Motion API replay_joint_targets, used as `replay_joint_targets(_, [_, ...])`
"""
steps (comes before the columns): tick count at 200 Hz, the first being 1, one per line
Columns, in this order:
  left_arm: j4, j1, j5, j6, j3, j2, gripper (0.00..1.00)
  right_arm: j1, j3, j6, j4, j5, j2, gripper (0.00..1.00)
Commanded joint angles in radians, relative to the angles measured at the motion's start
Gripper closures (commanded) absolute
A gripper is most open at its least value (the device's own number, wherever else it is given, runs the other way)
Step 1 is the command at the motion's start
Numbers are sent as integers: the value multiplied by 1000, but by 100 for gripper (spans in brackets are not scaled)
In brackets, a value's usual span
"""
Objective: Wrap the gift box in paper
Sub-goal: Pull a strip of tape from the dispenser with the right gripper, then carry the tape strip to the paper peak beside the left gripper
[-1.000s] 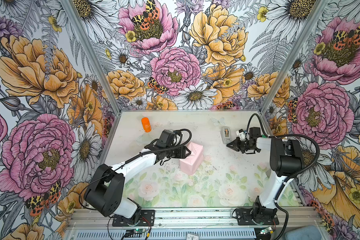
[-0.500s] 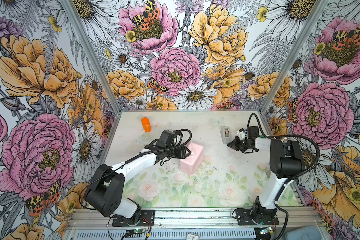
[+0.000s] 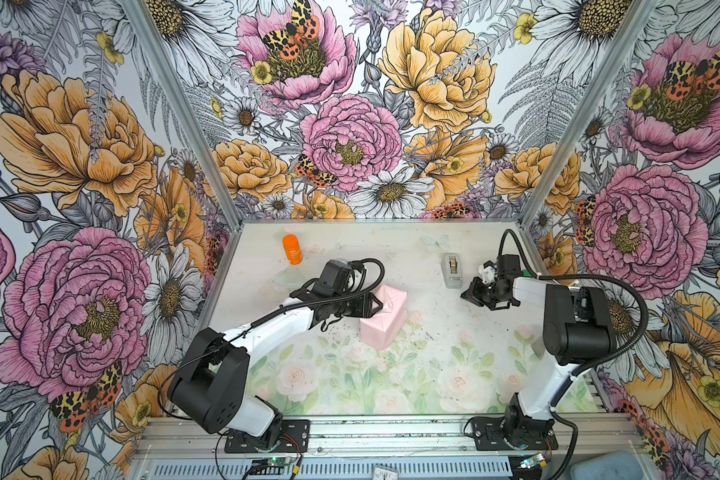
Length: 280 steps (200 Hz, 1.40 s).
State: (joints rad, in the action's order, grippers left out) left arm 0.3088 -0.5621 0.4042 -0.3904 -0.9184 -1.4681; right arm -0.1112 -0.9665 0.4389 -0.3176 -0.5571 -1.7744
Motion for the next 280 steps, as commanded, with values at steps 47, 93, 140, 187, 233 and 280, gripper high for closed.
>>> replay_joint_targets(47, [26, -20, -55, 22, -13, 10, 42, 130, 84, -48, 16, -201, 468, 100])
replay_joint_targets(93, [26, -24, -57, 25, -14, 6, 42, 347, 74, -69, -11, -248, 590, 100])
replay_joint_targets(140, [26, -26, -60, 25, -13, 12, 42, 521, -26, -152, -122, -243, 487, 100])
replay_joint_targets(187, [25, -26, -61, 25, -14, 14, 42, 614, -132, -201, -184, -248, 343, 100])
replay_joint_targets(233, [26, -27, -61, 25, -18, 14, 42, 642, -201, -229, -248, -249, 244, 100])
replay_joint_targets(280, [26, -27, -58, 25, -20, 12, 42, 642, -237, -229, -331, -219, 204, 100])
